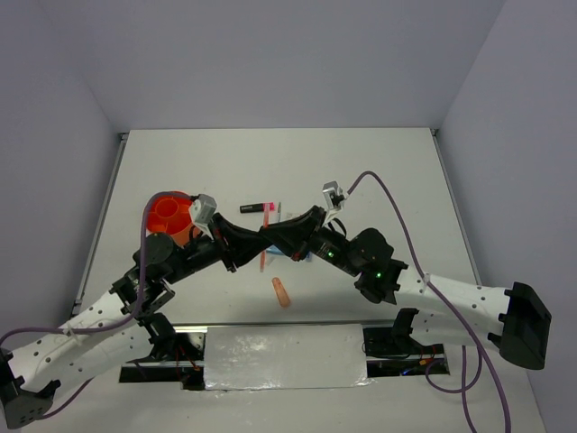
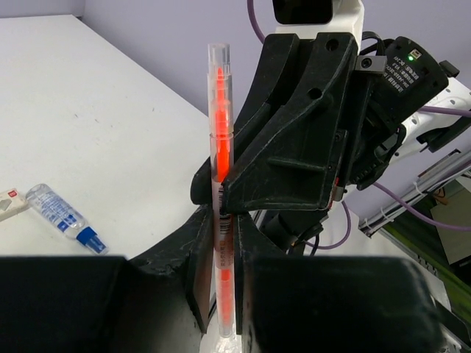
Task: Sort the stationery into containers
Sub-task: Close the pen cap on the pen.
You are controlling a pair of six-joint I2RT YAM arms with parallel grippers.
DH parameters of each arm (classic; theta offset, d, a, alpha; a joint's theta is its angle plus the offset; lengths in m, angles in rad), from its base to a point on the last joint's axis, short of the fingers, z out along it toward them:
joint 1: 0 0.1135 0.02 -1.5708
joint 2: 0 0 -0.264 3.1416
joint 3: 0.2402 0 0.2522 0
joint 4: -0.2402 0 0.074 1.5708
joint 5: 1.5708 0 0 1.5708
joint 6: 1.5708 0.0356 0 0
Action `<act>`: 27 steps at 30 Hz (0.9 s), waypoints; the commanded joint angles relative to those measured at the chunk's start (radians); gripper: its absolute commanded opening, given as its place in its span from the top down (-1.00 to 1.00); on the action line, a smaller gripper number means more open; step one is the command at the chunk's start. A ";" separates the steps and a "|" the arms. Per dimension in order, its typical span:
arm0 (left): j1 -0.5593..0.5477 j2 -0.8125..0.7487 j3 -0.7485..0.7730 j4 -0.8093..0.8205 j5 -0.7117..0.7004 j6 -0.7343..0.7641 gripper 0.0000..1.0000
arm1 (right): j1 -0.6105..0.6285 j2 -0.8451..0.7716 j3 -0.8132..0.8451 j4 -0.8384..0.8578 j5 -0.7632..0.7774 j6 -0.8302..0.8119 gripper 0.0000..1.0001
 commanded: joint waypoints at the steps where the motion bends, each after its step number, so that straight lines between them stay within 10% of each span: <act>1: -0.008 0.014 0.023 0.084 0.077 0.020 0.81 | 0.011 -0.011 0.057 0.037 -0.012 0.008 0.99; 3: -0.008 0.016 0.023 0.078 0.075 0.020 1.00 | 0.011 -0.012 0.059 0.038 -0.015 0.005 0.93; 6: -0.008 0.013 0.028 0.060 0.071 0.026 1.00 | 0.011 -0.027 0.056 0.026 -0.017 -0.012 0.07; 10: -0.008 0.004 0.030 0.046 0.085 0.033 1.00 | 0.015 -0.067 0.080 -0.031 0.034 -0.065 -0.32; 19: -0.008 0.004 0.017 0.046 0.097 0.026 1.00 | -0.007 -0.049 0.217 -0.187 0.052 -0.147 -0.39; 27: -0.008 -0.015 0.028 0.020 0.088 0.037 1.00 | -0.013 -0.043 0.214 -0.203 0.043 -0.150 0.07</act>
